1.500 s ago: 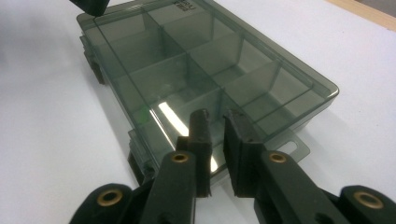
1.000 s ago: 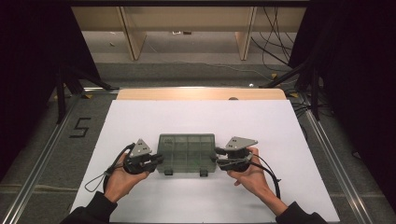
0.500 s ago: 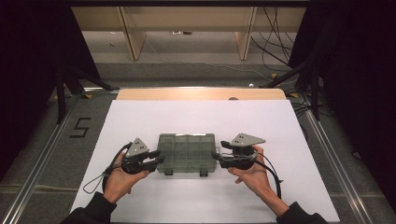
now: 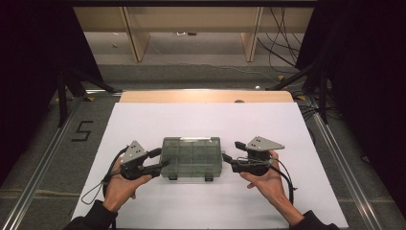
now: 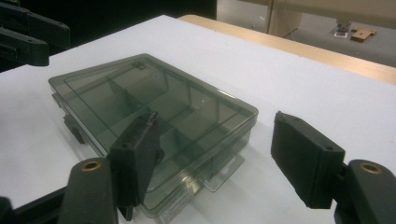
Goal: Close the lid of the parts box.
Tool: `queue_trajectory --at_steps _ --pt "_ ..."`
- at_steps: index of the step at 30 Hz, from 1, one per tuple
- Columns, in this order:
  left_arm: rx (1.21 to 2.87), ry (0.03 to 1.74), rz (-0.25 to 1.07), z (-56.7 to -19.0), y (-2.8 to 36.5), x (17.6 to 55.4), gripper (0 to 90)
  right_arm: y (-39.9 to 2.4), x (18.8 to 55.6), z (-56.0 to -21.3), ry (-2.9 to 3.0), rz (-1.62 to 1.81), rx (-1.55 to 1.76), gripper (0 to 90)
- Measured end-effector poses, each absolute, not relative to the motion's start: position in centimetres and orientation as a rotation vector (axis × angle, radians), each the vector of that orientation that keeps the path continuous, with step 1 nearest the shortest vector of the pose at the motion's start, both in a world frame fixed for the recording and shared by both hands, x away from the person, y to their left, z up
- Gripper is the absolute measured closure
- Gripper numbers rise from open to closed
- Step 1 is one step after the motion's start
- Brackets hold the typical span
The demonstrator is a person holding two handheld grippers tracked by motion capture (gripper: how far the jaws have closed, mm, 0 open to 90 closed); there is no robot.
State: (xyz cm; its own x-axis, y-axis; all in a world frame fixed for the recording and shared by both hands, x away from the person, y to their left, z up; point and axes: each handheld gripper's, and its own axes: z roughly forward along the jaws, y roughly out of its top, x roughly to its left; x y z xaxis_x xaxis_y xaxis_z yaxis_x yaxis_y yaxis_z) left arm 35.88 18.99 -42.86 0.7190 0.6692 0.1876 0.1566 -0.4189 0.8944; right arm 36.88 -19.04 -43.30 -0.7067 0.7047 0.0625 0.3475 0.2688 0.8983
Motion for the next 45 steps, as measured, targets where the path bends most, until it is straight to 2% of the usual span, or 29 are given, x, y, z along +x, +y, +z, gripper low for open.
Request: queue_trajectory --at_steps 8,25,39,45 --pt "1.916 0.599 0.670 -42.7 18.6 35.2 34.7 -19.4 36.1 -42.9 2.169 1.450 0.989 27.4" --pt "1.863 0.564 0.652 -42.4 17.9 33.7 27.2 -20.4 34.4 -42.8 2.129 1.503 0.970 18.3" --pt "1.861 0.553 0.639 -42.4 17.5 33.0 17.4 -21.4 33.1 -42.7 2.106 1.516 0.958 17.8" --pt "1.855 0.550 0.640 -42.4 17.3 32.6 17.9 -21.5 32.6 -42.7 2.080 1.526 0.947 17.5"
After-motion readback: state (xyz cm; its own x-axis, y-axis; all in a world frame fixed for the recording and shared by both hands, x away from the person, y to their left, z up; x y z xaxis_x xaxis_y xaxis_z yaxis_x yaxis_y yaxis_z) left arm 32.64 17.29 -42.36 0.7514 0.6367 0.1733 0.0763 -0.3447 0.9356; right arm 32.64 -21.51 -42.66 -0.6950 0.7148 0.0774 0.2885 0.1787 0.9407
